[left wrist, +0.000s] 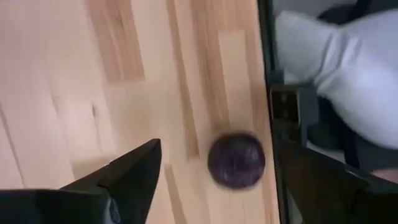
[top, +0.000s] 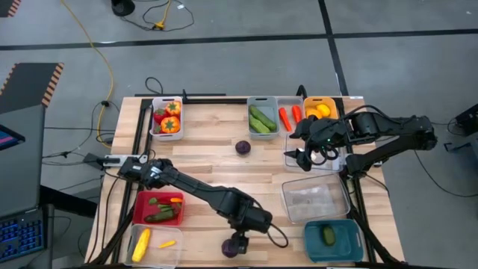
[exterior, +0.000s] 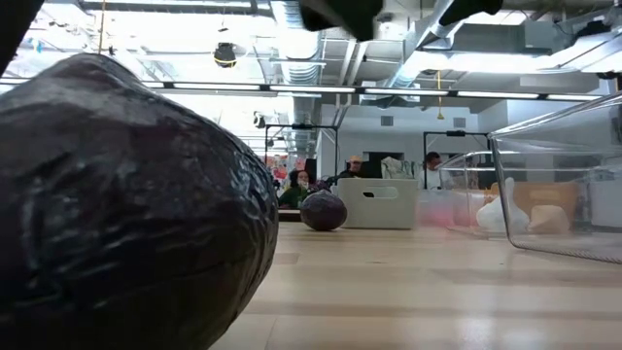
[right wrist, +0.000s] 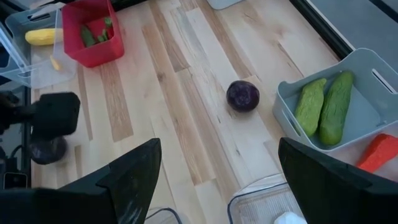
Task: Sort produce into baskets
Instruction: Put the bottom plum into the bottom transparent bin
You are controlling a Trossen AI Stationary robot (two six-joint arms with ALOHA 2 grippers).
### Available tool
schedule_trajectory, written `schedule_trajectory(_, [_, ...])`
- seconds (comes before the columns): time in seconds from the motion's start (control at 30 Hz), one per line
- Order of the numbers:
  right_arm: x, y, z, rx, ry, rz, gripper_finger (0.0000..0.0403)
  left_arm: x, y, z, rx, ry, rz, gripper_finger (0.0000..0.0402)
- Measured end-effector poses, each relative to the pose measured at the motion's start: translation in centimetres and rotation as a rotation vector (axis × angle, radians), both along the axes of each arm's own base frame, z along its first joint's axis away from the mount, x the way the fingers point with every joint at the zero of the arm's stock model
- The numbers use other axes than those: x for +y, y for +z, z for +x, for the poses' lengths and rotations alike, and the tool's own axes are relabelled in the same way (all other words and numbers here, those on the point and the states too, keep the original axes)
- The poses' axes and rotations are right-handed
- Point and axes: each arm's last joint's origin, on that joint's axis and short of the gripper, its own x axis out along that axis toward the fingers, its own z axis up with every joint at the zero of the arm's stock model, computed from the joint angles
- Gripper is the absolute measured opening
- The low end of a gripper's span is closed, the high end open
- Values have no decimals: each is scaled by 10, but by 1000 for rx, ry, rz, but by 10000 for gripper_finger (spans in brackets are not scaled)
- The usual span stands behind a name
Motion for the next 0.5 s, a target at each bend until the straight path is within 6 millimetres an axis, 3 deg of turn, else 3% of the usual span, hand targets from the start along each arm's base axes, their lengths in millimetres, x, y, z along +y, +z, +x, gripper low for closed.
schedule_trajectory(0.33, [0,-2,-2,30,0,-4,350,-18,-4,-18,78,-18,75,380])
schedule_trajectory(0.5, [0,-2,-2,30,0,-3,350,-30,-4,-24,52,19,140,393])
